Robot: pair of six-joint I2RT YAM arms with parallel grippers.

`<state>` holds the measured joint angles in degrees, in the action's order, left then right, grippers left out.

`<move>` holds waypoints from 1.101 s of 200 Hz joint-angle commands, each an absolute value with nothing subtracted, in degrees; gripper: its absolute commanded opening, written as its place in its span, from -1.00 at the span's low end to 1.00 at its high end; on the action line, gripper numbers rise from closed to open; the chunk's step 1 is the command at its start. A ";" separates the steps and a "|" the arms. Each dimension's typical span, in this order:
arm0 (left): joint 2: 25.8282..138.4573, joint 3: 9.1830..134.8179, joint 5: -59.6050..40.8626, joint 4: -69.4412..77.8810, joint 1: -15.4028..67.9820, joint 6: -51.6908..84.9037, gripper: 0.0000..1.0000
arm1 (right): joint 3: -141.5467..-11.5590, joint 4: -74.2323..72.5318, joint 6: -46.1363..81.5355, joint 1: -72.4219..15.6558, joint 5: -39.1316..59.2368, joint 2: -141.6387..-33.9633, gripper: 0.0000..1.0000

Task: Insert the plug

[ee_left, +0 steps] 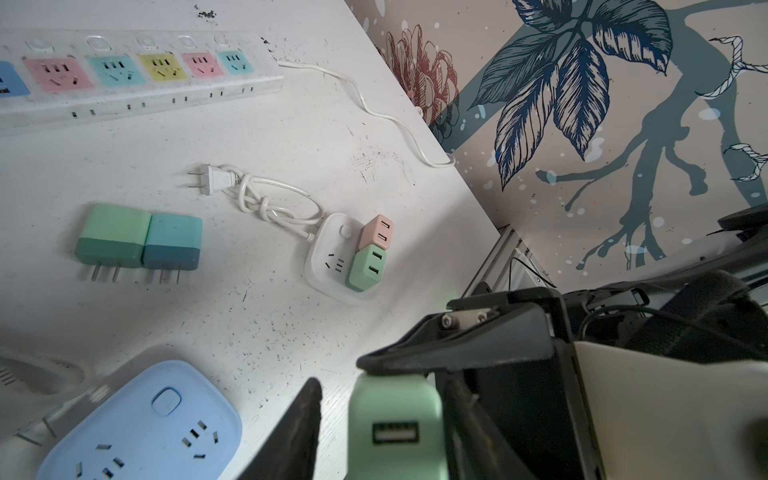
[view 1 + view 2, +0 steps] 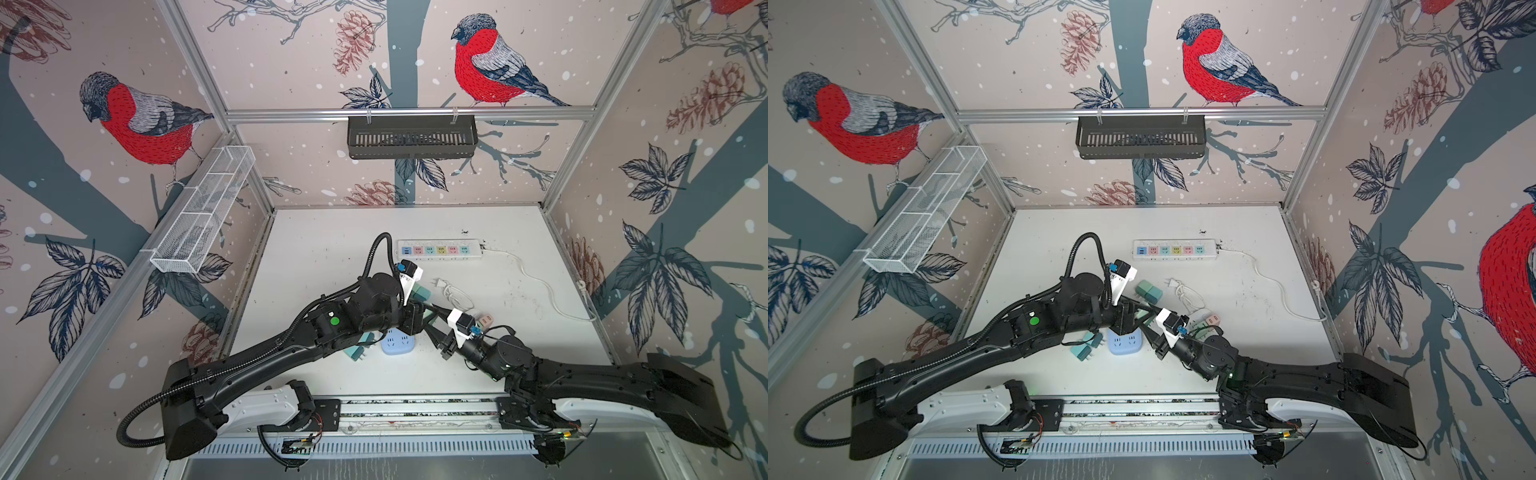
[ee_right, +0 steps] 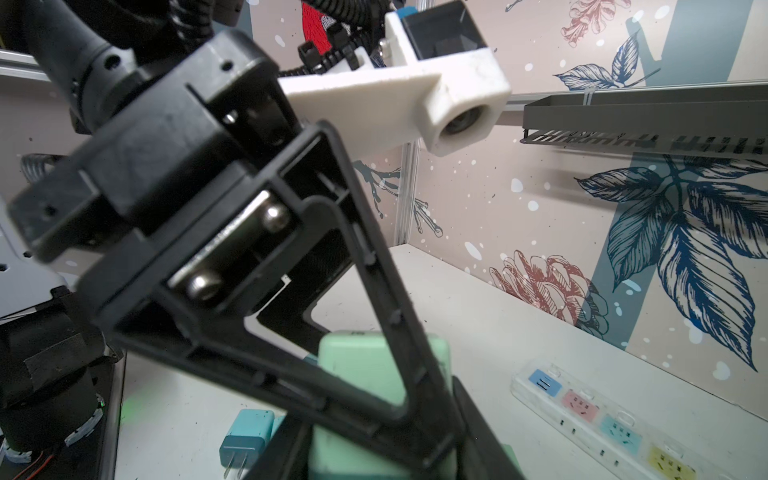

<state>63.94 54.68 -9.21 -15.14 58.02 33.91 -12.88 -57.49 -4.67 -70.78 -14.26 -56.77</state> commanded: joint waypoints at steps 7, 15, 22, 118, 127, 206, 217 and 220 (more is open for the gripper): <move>64.28 54.47 -10.23 -15.08 58.17 32.08 -0.55 | -13.36 -60.66 -4.67 -70.84 -15.29 -56.69 -0.64; 64.48 54.10 -10.28 -14.77 58.12 31.83 -0.71 | -13.36 -60.43 -4.49 -70.84 -15.29 -56.57 -0.46; 64.51 53.75 -10.09 -14.34 58.18 31.50 -0.80 | -13.44 -60.17 -4.40 -70.84 -15.29 -56.31 -0.35; 62.15 55.78 5.85 -14.84 51.06 13.82 -1.00 | -12.10 -44.68 -2.21 -69.13 -23.95 -43.52 0.92; 61.86 55.90 6.60 -14.10 51.02 8.82 -1.00 | -11.11 -42.58 -2.07 -68.10 -25.75 -41.33 0.95; 54.04 47.41 0.51 -17.53 51.15 -26.45 -1.00 | -7.92 -26.16 7.98 -54.50 -26.26 -26.44 0.99; 54.46 46.82 0.02 -18.65 51.16 -28.91 -1.00 | -7.16 -27.43 8.12 -54.27 -27.64 -27.02 0.99; 54.60 46.59 -0.02 -18.72 51.15 -29.45 -1.00 | -7.05 -27.62 8.24 -54.19 -28.47 -27.33 0.99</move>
<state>54.39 47.97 1.56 -16.84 51.18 -18.94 -8.21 -28.32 5.74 -54.74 -26.37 -26.79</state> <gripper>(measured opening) 0.284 0.997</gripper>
